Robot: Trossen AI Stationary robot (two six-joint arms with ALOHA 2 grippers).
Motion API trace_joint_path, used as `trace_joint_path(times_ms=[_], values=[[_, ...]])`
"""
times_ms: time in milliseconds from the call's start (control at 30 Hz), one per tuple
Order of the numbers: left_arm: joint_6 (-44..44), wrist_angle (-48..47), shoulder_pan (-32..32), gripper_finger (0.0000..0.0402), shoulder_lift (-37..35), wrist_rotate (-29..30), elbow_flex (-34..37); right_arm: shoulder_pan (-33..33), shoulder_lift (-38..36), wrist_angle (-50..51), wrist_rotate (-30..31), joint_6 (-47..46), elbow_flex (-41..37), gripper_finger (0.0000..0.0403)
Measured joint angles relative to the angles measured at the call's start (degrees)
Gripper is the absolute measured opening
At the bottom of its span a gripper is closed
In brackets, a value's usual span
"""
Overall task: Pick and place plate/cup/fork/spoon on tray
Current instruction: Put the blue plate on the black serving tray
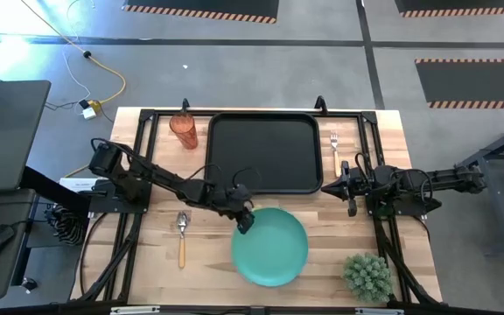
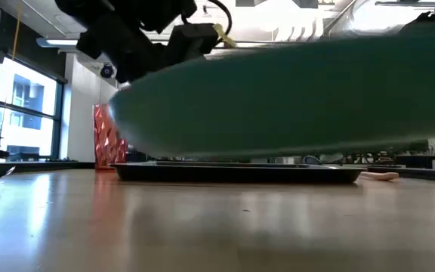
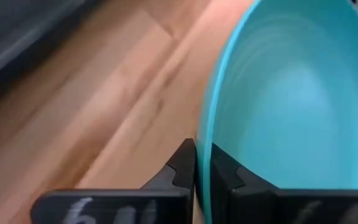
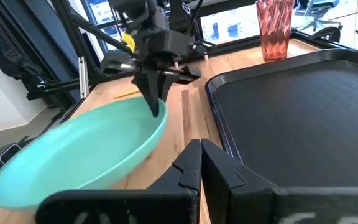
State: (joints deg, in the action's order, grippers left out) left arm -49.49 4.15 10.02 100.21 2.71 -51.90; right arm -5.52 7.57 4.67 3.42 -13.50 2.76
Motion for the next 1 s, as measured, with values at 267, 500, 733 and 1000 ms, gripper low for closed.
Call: trace_joint_path(times_ms=[267, 500, 733, 1000], values=[[-3.2, -0.1, -4.5, 0.0004, -5.3, 5.0, 0.0, 0.0, 0.0, 0.0, 0.0, 0.0, 0.0, 0.0000], [-4.5, -2.0, -10.2, 0.0004, -9.2, 10.4, 0.0, 0.0, -0.1, 0.0, 0.0, 0.0, 0.0, 0.0000], [-4.4, -3.4, -17.7, 0.0004, -10.3, 12.5, 0.0, 0.0, -0.1, 0.0, 0.0, 0.0, 0.0, 0.0000], [-3.9, -8.1, -24.7, 0.0005, -10.3, 12.4, -0.1, 0.0, -0.1, 0.0, 0.0, 0.0, 0.0, 0.0000]])
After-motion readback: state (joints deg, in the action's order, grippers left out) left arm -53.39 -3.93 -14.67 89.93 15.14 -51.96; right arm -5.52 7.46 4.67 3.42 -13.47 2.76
